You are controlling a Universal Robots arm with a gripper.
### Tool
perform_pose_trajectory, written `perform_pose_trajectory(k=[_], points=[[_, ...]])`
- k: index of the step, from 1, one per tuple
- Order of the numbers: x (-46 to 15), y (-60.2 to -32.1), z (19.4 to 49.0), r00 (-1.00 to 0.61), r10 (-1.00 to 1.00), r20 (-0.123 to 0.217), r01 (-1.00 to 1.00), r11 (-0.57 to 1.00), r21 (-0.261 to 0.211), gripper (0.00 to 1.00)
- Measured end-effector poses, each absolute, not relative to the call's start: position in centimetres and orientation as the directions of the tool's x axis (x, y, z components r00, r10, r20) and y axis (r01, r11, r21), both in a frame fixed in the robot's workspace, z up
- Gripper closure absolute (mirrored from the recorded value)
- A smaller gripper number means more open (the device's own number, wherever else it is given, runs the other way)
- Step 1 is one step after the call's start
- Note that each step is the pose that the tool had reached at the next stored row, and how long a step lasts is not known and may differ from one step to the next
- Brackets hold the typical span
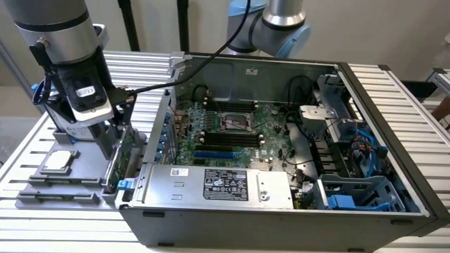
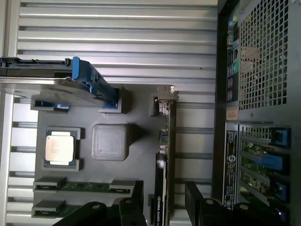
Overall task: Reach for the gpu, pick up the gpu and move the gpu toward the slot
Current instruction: 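Pick up the gpu and move the gpu toward the slot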
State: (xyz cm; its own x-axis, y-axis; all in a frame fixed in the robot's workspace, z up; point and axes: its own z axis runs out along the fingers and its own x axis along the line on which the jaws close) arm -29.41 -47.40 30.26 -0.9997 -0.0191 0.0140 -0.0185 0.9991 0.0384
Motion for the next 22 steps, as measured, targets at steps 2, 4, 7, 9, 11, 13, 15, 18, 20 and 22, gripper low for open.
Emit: perform_pose_trajectory(k=[2, 4, 7, 9, 11, 13, 15, 18, 20, 22], points=[[-29.4, -47.4, 29.9, -1.000, -0.019, 0.014, -0.019, 0.999, 0.039, 0.52], [-29.4, -47.4, 29.5, -1.000, -0.019, 0.014, -0.019, 0.999, 0.038, 0.52], [-29.4, -47.4, 29.0, -1.000, -0.019, 0.014, -0.019, 0.999, 0.038, 0.52], [-29.4, -47.4, 28.6, -1.000, -0.019, 0.014, -0.019, 0.999, 0.038, 0.52], [-29.4, -47.4, 28.3, -1.000, -0.019, 0.014, -0.019, 0.999, 0.038, 0.52], [-29.4, -47.4, 27.9, -1.000, -0.019, 0.014, -0.019, 0.999, 0.037, 0.52], [-29.4, -47.4, 27.5, -1.000, -0.019, 0.014, -0.019, 0.999, 0.037, 0.52], [-29.4, -47.4, 27.0, -1.000, -0.019, 0.014, -0.019, 0.999, 0.036, 0.52], [-29.5, -47.4, 26.6, -1.000, -0.019, 0.013, -0.019, 0.999, 0.035, 0.52], [-29.5, -47.4, 26.2, -1.000, -0.019, 0.013, -0.019, 0.999, 0.033, 0.52]])
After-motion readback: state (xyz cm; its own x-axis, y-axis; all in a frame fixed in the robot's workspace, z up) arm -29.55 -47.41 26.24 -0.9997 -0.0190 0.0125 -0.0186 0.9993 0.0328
